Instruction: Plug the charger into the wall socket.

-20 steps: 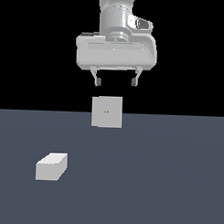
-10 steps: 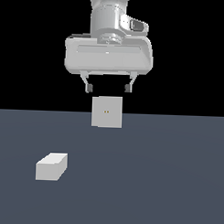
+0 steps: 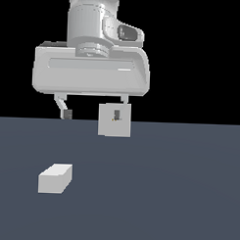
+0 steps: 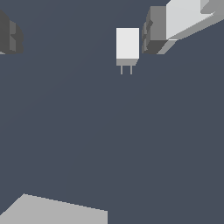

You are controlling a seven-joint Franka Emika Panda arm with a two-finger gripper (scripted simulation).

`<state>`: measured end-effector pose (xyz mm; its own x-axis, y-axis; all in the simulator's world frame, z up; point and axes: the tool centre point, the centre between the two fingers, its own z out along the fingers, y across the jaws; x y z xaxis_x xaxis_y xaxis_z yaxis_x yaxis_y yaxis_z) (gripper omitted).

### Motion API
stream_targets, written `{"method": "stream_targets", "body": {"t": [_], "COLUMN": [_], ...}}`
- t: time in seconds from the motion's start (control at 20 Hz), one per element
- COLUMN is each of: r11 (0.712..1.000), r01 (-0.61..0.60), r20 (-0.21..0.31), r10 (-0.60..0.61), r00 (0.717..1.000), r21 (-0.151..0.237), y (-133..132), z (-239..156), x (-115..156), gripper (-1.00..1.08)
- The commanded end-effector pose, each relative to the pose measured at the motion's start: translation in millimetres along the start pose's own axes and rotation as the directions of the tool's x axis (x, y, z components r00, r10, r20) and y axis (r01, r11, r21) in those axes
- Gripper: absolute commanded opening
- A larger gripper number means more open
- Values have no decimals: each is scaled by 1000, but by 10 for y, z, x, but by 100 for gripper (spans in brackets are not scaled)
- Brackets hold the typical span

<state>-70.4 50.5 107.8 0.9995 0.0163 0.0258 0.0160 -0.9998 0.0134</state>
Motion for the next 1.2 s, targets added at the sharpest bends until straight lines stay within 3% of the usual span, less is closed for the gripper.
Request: {"method": "stream_targets", "body": {"t": [0.0, 0.5, 1.15], "r11": [1000, 1000, 1000], "r01": [1, 4, 4], "r20": [-5, -16, -17], "r10": [-1, -4, -4], "r00": [1000, 1000, 1000], "r21": [4, 14, 14], "y": [-105, -383, -407], "z": [114, 417, 456], "x": [-129, -433, -447], "gripper": [100, 100, 100]}}
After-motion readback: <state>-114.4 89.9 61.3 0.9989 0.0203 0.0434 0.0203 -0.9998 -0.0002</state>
